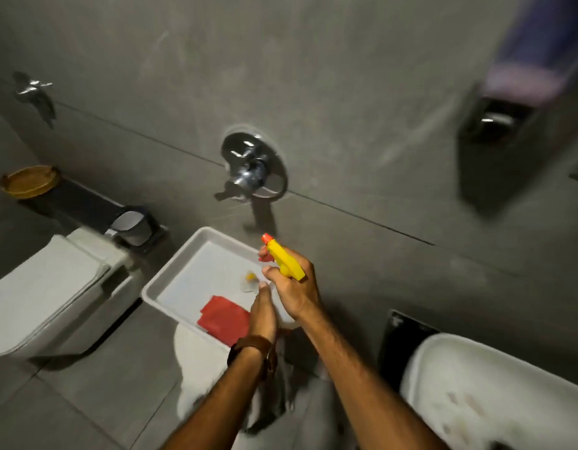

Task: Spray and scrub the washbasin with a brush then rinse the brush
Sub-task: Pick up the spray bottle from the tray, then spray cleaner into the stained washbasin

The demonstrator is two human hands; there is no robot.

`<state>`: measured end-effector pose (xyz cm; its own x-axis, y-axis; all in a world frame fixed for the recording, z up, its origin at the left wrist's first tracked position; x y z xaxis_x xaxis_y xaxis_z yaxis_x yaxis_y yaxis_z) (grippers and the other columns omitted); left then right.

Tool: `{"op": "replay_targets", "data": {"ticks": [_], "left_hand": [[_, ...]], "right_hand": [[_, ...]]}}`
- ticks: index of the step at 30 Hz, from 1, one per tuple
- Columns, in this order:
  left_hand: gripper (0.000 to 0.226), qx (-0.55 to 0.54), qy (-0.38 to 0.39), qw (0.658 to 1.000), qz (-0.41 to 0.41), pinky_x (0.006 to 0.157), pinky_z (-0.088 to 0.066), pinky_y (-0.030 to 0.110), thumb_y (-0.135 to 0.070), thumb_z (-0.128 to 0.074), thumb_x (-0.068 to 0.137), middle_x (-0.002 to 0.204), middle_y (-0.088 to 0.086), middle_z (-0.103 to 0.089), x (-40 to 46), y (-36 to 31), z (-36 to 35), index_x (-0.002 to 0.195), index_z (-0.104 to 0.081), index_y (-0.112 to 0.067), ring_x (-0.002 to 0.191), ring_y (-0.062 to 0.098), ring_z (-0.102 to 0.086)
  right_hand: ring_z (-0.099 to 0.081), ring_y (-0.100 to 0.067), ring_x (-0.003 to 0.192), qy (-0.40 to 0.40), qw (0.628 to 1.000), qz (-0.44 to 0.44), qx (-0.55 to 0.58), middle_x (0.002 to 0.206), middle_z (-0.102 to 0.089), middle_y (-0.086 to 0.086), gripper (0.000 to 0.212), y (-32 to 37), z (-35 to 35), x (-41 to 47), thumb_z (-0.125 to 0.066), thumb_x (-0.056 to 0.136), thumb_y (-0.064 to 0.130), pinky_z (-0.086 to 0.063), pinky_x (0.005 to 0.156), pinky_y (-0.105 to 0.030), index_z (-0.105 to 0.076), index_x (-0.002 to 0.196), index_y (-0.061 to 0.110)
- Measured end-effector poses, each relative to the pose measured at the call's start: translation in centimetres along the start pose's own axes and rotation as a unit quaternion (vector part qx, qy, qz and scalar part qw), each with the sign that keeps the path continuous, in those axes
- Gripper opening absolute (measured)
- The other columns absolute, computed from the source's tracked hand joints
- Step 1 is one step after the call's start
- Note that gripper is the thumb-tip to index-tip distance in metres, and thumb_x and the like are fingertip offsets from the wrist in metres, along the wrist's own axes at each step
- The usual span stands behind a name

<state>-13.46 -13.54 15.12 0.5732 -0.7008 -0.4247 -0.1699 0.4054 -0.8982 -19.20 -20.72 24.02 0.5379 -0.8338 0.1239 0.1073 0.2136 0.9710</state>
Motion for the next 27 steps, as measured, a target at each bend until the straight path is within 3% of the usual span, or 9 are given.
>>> {"op": "replay_targets", "data": {"ticks": [5, 9, 14, 16, 18, 20, 22, 24, 27], "left_hand": [[0.037, 0.081, 0.054, 0.995, -0.035, 0.097, -0.049, 0.036, -0.009, -0.041, 0.103, 0.135, 0.023, -0.056, -7.3, 0.4, -10.5, 0.137, -0.047, 0.002, 0.121, 0.036, -0.057], [0.045, 0.006, 0.059, 0.997, 0.050, 0.071, -0.048, 0.024, -0.042, -0.036, 0.103, 0.109, 0.014, -0.068, -13.5, 1.6, -17.7, 0.114, -0.065, -0.010, 0.092, 0.021, -0.064], [0.045, 0.017, 0.169, 0.984, 0.062, 0.095, -0.053, 0.043, -0.053, -0.035, 0.100, 0.120, 0.010, -0.067, -19.8, 3.2, -25.9, 0.122, -0.062, -0.023, 0.109, 0.025, -0.063], [0.047, 0.014, 0.213, 0.974, 0.070, 0.092, -0.055, 0.049, -0.060, -0.035, 0.096, 0.116, 0.007, -0.068, -21.8, 4.0, -28.3, 0.117, -0.062, -0.028, 0.107, 0.027, -0.065], [0.049, 0.070, 0.231, 0.970, -0.011, 0.094, -0.053, 0.042, -0.061, -0.032, 0.096, 0.112, 0.004, -0.070, -22.7, 4.2, -29.4, 0.107, -0.066, -0.028, 0.104, 0.023, -0.066], [0.046, 0.202, 0.182, 0.947, -0.174, 0.093, -0.044, 0.032, -0.052, -0.031, 0.099, 0.112, 0.008, -0.068, -22.7, 3.9, -29.2, 0.104, -0.066, -0.022, 0.107, 0.026, -0.062], [0.049, 0.342, 0.104, 0.889, -0.285, 0.102, -0.040, 0.036, -0.046, -0.034, 0.098, 0.124, 0.016, -0.060, -21.7, 4.4, -28.5, 0.118, -0.060, -0.010, 0.119, 0.034, -0.053], [0.053, 0.413, 0.056, 0.859, -0.296, 0.116, -0.030, 0.044, -0.039, -0.041, 0.098, 0.146, 0.020, -0.045, -20.4, 5.9, -27.2, 0.138, -0.047, -0.004, 0.138, 0.037, -0.038], [0.063, 0.423, 0.057, 0.873, -0.236, 0.122, -0.017, 0.041, -0.035, -0.042, 0.100, 0.160, 0.017, -0.024, -18.8, 9.6, -25.4, 0.151, -0.025, -0.002, 0.148, 0.032, -0.021]], "right_hand": [[-0.073, -0.013, 0.095, -0.048, 0.998, -0.040, -0.013, 0.102, -0.077, 0.010, 0.037, 0.7, 11.1, -7.7, -0.063, 0.076, 0.024, -0.060, 0.086, -0.047, -0.073, 0.102, 0.048], [-0.073, -0.009, 0.091, -0.112, 0.992, -0.050, -0.024, 0.096, -0.077, 0.014, 0.026, 1.2, 19.8, -13.8, -0.064, 0.078, 0.021, -0.061, 0.083, -0.042, -0.074, 0.099, 0.032], [-0.073, -0.010, 0.089, -0.186, 0.979, -0.080, -0.009, 0.095, -0.077, 0.013, 0.031, 1.2, 28.5, -20.5, -0.065, 0.076, 0.018, -0.062, 0.080, -0.047, -0.076, 0.101, 0.032], [-0.072, -0.012, 0.088, -0.212, 0.973, -0.094, 0.008, 0.093, -0.076, 0.012, 0.047, 1.0, 31.5, -22.8, -0.062, 0.074, 0.013, -0.062, 0.080, -0.049, -0.075, 0.104, 0.047], [-0.069, -0.011, 0.086, -0.221, 0.968, -0.117, 0.016, 0.090, -0.072, 0.015, 0.067, 0.8, 34.0, -25.0, -0.057, 0.073, 0.011, -0.063, 0.077, -0.045, -0.066, 0.113, 0.063], [-0.068, -0.012, 0.084, -0.237, 0.956, -0.162, 0.056, 0.086, -0.070, 0.014, 0.072, -0.1, 36.4, -27.8, -0.055, 0.070, 0.010, -0.062, 0.070, -0.043, -0.063, 0.110, 0.070], [-0.069, -0.016, 0.083, -0.257, 0.938, -0.217, 0.080, 0.084, -0.068, 0.011, 0.069, -1.5, 38.2, -31.1, -0.058, 0.067, 0.010, -0.060, 0.063, -0.045, -0.065, 0.106, 0.067], [-0.069, -0.016, 0.081, -0.256, 0.920, -0.288, 0.069, 0.090, -0.069, 0.011, 0.063, -3.2, 39.1, -34.7, -0.061, 0.071, 0.013, -0.062, 0.063, -0.048, -0.066, 0.107, 0.064], [-0.067, -0.020, 0.081, -0.208, 0.894, -0.390, 0.077, 0.098, -0.070, 0.006, 0.052, -5.7, 38.5, -39.9, -0.065, 0.077, 0.024, -0.064, 0.060, -0.047, -0.065, 0.114, 0.062]]}}
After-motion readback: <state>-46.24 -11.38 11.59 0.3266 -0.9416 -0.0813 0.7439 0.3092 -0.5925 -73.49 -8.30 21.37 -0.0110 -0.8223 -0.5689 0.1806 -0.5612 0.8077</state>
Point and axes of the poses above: each hand's wrist, its own x-axis towards the middle knuckle, its own z-axis out of the back of the hand, y = z × x, the point moved 7 cm from there along x, towards the middle knuckle
